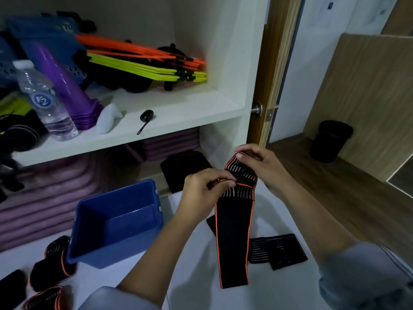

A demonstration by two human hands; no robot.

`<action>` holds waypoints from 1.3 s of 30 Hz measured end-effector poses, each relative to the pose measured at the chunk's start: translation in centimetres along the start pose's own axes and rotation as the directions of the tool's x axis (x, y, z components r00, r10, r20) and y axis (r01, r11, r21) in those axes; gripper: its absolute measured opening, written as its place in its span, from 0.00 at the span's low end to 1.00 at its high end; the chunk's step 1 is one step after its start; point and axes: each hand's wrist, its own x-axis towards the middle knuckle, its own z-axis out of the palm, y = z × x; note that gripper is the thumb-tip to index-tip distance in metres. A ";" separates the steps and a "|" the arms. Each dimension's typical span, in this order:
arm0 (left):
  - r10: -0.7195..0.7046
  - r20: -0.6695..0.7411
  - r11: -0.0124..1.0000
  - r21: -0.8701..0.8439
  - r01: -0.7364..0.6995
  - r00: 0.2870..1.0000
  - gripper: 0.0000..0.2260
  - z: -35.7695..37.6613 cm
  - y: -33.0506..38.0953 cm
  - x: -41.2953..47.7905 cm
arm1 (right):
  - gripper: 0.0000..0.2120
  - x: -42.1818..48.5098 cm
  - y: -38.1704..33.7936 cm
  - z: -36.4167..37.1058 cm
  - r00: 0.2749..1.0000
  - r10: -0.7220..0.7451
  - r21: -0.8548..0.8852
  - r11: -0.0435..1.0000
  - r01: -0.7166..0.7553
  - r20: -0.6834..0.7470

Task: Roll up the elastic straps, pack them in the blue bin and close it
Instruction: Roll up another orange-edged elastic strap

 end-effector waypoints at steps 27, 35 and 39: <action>0.010 -0.307 1.000 -0.005 -0.012 0.952 0.12 -14.9 5.5 -5.1 | 0.27 -7.6 -11.3 11.6 0.888 -0.173 0.147 0.982 0.120 0.426; -0.062 -0.286 0.994 -0.103 0.033 0.956 0.12 -16.3 6.1 -5.4 | 0.19 -8.5 -11.9 13.8 0.912 -0.231 0.292 0.947 0.131 0.340; -0.049 -0.200 0.987 -0.158 0.017 0.979 0.11 -17.3 5.7 -5.9 | 0.17 -9.0 -12.3 14.2 0.933 -0.210 0.324 0.940 0.110 0.294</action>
